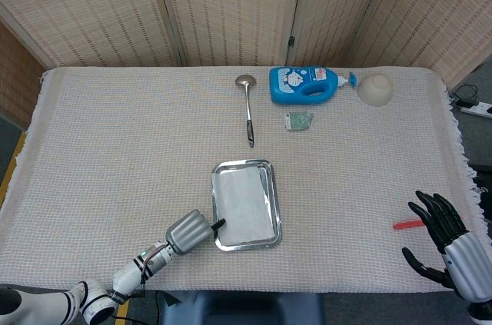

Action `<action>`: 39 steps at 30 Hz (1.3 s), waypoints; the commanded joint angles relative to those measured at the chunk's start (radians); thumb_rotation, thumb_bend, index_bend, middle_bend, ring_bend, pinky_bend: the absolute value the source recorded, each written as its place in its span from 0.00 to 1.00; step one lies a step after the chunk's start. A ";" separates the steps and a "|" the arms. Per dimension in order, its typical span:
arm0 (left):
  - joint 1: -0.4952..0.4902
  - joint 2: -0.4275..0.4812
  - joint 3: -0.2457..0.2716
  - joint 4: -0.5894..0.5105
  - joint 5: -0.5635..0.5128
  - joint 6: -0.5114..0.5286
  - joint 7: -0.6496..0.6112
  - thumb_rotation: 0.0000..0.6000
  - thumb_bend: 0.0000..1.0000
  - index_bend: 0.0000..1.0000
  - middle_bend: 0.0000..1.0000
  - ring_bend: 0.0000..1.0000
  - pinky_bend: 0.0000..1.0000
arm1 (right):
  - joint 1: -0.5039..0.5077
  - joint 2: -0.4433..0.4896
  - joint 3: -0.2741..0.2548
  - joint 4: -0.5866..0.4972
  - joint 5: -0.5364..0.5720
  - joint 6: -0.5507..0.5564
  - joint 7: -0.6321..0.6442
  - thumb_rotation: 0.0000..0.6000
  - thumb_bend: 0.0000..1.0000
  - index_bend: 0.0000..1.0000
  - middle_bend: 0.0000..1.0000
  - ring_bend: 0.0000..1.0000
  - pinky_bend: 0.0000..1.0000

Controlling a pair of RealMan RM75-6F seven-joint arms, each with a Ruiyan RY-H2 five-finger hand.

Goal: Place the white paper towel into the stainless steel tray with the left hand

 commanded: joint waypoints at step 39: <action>-0.002 -0.033 -0.026 0.067 0.026 0.074 -0.062 1.00 0.85 0.16 1.00 0.99 1.00 | 0.003 -0.002 0.007 -0.001 0.013 -0.014 -0.004 1.00 0.41 0.00 0.00 0.00 0.00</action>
